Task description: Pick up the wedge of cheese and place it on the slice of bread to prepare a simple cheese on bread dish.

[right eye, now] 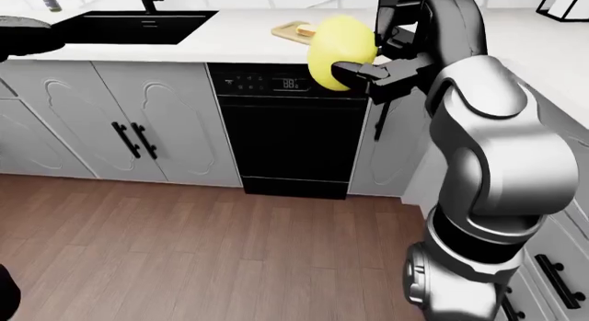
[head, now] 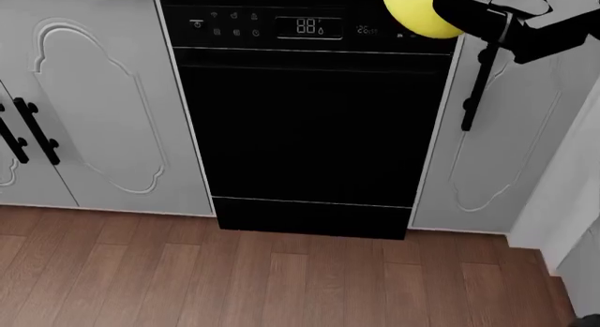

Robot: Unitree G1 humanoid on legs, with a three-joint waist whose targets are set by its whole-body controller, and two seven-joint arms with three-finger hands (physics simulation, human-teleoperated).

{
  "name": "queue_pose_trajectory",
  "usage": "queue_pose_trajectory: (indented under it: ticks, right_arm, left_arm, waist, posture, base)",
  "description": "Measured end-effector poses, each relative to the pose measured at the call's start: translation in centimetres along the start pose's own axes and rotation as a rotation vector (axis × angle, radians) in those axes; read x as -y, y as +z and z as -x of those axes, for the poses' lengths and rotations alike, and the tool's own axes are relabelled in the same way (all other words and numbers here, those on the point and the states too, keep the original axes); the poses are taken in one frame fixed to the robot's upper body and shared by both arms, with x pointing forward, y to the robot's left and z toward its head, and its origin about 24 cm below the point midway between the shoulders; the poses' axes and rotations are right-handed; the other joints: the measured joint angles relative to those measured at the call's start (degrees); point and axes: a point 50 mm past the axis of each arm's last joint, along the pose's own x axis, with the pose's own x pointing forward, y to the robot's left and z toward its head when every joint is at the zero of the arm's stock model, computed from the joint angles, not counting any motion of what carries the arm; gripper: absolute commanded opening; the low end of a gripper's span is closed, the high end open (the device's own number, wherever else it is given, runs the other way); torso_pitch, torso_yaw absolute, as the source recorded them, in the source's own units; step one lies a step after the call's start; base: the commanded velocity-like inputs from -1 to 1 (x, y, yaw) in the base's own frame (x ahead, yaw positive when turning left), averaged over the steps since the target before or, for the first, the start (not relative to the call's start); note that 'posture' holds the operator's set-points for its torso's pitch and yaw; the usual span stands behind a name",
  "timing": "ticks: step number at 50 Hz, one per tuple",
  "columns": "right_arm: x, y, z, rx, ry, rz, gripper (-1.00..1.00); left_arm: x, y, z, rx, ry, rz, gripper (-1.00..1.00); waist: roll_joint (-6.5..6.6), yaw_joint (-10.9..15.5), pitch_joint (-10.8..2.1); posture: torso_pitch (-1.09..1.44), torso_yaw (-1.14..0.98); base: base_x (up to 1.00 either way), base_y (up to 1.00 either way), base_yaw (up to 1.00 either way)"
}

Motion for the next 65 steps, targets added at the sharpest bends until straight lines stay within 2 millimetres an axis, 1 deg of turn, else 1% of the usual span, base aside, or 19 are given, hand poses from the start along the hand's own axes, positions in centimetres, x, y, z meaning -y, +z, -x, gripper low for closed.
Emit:
queue_pose_trajectory:
  ticks: [3, 5, 8, 12, 16, 19, 23, 26, 29, 32, 35, 39, 42, 44, 49, 56, 57, 61, 65]
  right_arm:
    - [0.2, 0.3, 0.2, 0.019, -0.016, 0.001, -1.0]
    - [-0.1, 0.4, 0.2, 0.029, -0.004, 0.004, -1.0]
    - [-0.6, 0.3, 0.1, 0.028, 0.03, 0.01, -1.0]
    - [-0.7, 0.4, 0.1, 0.033, 0.041, 0.01, -1.0]
    - [-0.7, 0.5, 0.0, 0.036, 0.04, 0.015, -1.0]
    - [-0.1, -0.2, 0.0, 0.004, 0.012, 0.006, -1.0]
    - [0.0, -0.1, 0.0, -0.004, -0.001, 0.01, -1.0]
    - [-0.2, 0.5, 0.1, 0.03, 0.007, 0.015, -1.0]
    - [-0.4, 0.6, 0.0, 0.041, 0.013, 0.016, -1.0]
    - [-1.1, -0.2, -0.2, 0.004, 0.05, 0.017, -1.0]
    - [-1.4, -0.4, -0.2, -0.012, 0.07, 0.016, -1.0]
    - [-0.9, 0.4, 0.1, 0.026, 0.044, 0.013, -1.0]
    - [-0.7, 0.7, 0.1, 0.045, 0.033, 0.014, -1.0]
    - [-0.3, 0.5, 0.1, 0.037, 0.015, 0.012, -1.0]
    - [0.0, -0.3, -0.2, -0.014, -0.015, 0.008, -1.0]
    - [-0.4, 0.6, 0.1, 0.036, 0.007, 0.008, -1.0]
    - [-0.6, 0.4, 0.0, 0.03, 0.019, 0.007, -1.0]
    - [-1.4, -0.3, -0.2, -0.01, 0.066, 0.012, -1.0]
    - [-1.0, 0.2, 0.0, 0.02, 0.051, 0.009, -1.0]
  left_arm:
    - [0.0, 0.6, 0.2, 0.037, -0.003, -0.004, 1.0]
    - [-0.4, 0.9, 0.3, 0.057, 0.014, 0.001, 1.0]
    - [-0.7, 1.0, 0.2, 0.057, 0.038, 0.002, 1.0]
    - [-0.5, 0.9, 0.1, 0.062, 0.03, 0.0, 1.0]
    - [-0.6, 0.6, 0.0, 0.045, 0.031, 0.003, 1.0]
    - [0.0, 0.0, -0.1, 0.017, 0.0, -0.003, 1.0]
    - [-0.1, 0.2, -0.1, 0.022, -0.005, -0.001, 1.0]
    - [-0.4, 0.7, 0.0, 0.05, 0.01, 0.0, 1.0]
    - [-0.5, 0.6, -0.2, 0.057, 0.016, 0.001, 1.0]
    - [-0.9, -0.3, -0.5, 0.021, 0.033, 0.001, 1.0]
    - [-0.9, -0.6, -0.6, 0.003, 0.038, -0.003, 1.0]
    - [-0.7, 0.0, -0.4, 0.035, 0.028, -0.004, 1.0]
    - [-0.8, 0.3, -0.4, 0.046, 0.032, -0.002, 1.0]
    - [-0.6, 0.0, -0.3, 0.04, 0.021, 0.001, 1.0]
    - [-0.3, -0.4, -0.5, 0.011, -0.004, -0.005, 1.0]
    - [-0.4, 0.5, -0.1, 0.052, 0.011, -0.005, 1.0]
    - [-0.5, 0.4, -0.1, 0.047, 0.016, -0.005, 1.0]
    - [-0.9, -0.4, -0.4, 0.004, 0.039, -0.004, 1.0]
    - [-0.6, 0.1, -0.3, 0.029, 0.028, -0.005, 1.0]
  waist:
    - [1.83, -0.3, -0.53]
    - [1.12, -0.1, -0.76]
    - [1.51, -0.3, -1.3]
    - [-0.43, 0.0, -1.15]
    - [-4.08, 0.6, -1.21]
    - [-3.13, -0.1, -0.46]
    - [-2.11, -0.1, -0.89]
    - [-0.12, -0.3, -0.77]
    - [2.87, -0.7, -1.34]
    - [2.11, 0.0, -0.58]
    - [1.3, 0.2, -0.92]
    - [-1.23, 0.4, -0.98]
    - [-4.2, 0.7, -1.51]
    - [-3.21, -0.1, -1.09]
    - [-2.44, -0.2, -1.11]
    - [2.61, -0.6, -1.3]
    - [1.86, -0.2, -1.0]
    - [1.56, 0.3, -1.02]
    - [-0.68, 0.4, -1.17]
  posture:
    - [0.0, 0.0]
    - [0.0, 0.0]
    - [0.0, 0.0]
    - [0.0, 0.0]
    - [0.0, 0.0]
    - [0.0, 0.0]
    - [0.0, 0.0]
    - [0.0, 0.0]
    - [0.0, 0.0]
    - [0.0, 0.0]
    - [0.0, 0.0]
    - [0.0, 0.0]
    - [0.0, 0.0]
    - [0.0, 0.0]
    - [0.0, 0.0]
    - [0.0, 0.0]
    - [0.0, 0.0]
    - [0.0, 0.0]
    - [0.0, 0.0]
  base:
    - [0.18, 0.0, 0.0]
    - [0.19, 0.0, 0.0]
    - [0.18, 0.0, 0.0]
    - [0.18, 0.0, 0.0]
    - [0.19, 0.0, 0.0]
    - [0.18, 0.0, 0.0]
    - [0.18, 0.0, 0.0]
    - [0.18, 0.0, 0.0]
    - [0.18, 0.0, 0.0]
    - [0.18, 0.0, 0.0]
    - [0.18, 0.0, 0.0]
    - [0.18, 0.0, 0.0]
    - [0.18, 0.0, 0.0]
    - [0.19, 0.0, 0.0]
    - [0.18, 0.0, 0.0]
    - [0.18, 0.0, 0.0]
    - [0.18, 0.0, 0.0]
    - [0.18, 0.0, 0.0]
    - [0.2, 0.0, 0.0]
